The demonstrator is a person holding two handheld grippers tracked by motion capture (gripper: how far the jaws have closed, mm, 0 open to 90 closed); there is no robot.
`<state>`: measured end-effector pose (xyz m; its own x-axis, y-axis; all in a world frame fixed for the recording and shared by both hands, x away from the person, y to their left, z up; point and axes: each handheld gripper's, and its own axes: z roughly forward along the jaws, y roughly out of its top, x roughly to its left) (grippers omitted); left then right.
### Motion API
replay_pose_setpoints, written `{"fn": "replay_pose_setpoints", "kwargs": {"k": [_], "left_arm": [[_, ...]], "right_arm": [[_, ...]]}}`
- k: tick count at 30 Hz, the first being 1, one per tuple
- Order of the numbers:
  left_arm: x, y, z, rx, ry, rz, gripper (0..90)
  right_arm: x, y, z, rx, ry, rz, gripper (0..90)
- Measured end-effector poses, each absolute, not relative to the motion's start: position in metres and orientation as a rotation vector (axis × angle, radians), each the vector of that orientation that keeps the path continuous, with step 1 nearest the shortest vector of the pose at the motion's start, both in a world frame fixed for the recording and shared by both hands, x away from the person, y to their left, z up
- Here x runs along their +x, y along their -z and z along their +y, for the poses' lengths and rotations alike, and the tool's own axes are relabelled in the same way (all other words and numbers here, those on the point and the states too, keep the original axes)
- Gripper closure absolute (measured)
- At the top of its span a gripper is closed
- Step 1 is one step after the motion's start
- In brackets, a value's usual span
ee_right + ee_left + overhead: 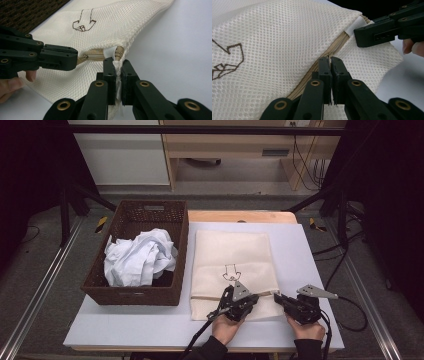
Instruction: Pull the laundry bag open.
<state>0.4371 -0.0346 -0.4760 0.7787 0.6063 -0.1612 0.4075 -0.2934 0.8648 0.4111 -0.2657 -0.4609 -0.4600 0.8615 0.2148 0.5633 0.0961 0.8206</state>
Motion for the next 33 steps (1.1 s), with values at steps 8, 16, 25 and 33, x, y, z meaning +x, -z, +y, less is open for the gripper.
{"fn": "replay_pose_setpoints", "kwargs": {"k": [8,16,25,33], "left_arm": [[0.4356,0.4783,-0.033,1.923,-0.226,0.768,86.6],[0.4363,0.477,-0.032,1.924,-0.24,0.793,86.6],[0.4366,0.4772,-0.0322,1.92,-0.248,0.798,86.6],[0.4387,0.4796,-0.0327,1.924,-0.24,0.806,86.6]], "right_arm": [[0.4115,0.4615,-0.2642,1.409,-1.291,2.053,85.2],[0.4108,0.4603,-0.2611,1.401,-1.287,2.046,85.3],[0.4111,0.4612,-0.2617,1.411,-1.295,2.043,85.4],[0.4102,0.4618,-0.2597,1.396,-1.296,2.041,85.6]]}}
